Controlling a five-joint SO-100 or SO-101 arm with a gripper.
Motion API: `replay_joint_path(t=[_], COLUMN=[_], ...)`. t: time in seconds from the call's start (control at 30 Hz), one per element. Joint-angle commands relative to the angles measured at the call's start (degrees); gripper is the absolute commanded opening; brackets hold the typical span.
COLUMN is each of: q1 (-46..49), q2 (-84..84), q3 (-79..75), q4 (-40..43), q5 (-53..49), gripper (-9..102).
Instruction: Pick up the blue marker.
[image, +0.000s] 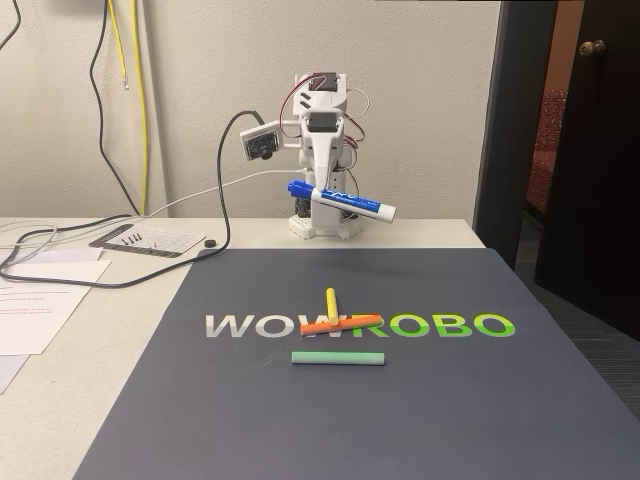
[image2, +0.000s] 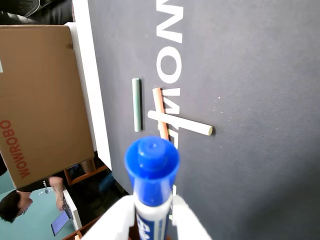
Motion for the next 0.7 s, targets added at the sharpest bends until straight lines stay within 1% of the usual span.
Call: replay_joint_path(t=[0.0,0.67], q1=[0.0,-0.4], q2=[0.5,4.7], q3=[-0.3,0.0], q4=[-0.8,-0.6], q5=[1.4,4.1], gripper=[0,0])
